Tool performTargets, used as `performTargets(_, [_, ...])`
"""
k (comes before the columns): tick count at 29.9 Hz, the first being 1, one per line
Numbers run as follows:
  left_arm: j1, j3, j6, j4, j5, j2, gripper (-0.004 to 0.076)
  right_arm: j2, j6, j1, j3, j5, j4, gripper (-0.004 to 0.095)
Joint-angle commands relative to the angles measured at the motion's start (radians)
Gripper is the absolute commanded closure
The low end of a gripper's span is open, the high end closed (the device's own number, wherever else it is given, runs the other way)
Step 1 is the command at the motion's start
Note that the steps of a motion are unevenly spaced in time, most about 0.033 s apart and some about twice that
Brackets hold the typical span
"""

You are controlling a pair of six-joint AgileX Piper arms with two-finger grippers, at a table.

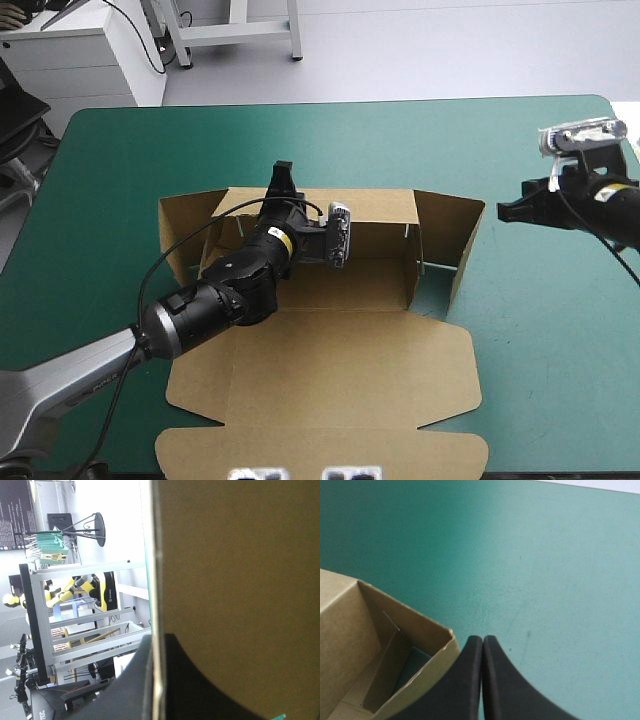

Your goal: Fold the box

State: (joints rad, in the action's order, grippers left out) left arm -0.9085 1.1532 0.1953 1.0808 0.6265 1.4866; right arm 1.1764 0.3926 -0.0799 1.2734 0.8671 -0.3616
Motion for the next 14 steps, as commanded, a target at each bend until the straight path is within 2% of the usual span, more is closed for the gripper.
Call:
performTargets(1, [-0.004, 0.035, -0.001, 0.028, -0.006, -0.041, 0.0731, 0.102, 0.014, 0.005, 0.106, -0.014, -0.029, 0.0922])
performTargets(9, [-0.002, 0.035, -0.001, 0.026, -0.006, -0.041, 0.0731, 0.284, 0.063, 0.041, 0.190, 0.036, -0.091, 0.0922])
performTargets(11, [-0.002, 0.035, -0.001, 0.026, -0.006, -0.041, 0.0731, 0.304, 0.069, 0.081, 0.190, 0.048, -0.079, 0.0922])
performTargets(14, [-0.002, 0.035, -0.001, 0.024, -0.006, -0.041, 0.0731, 0.311, 0.039, 0.146, 0.190, 0.052, 0.005, 0.0922])
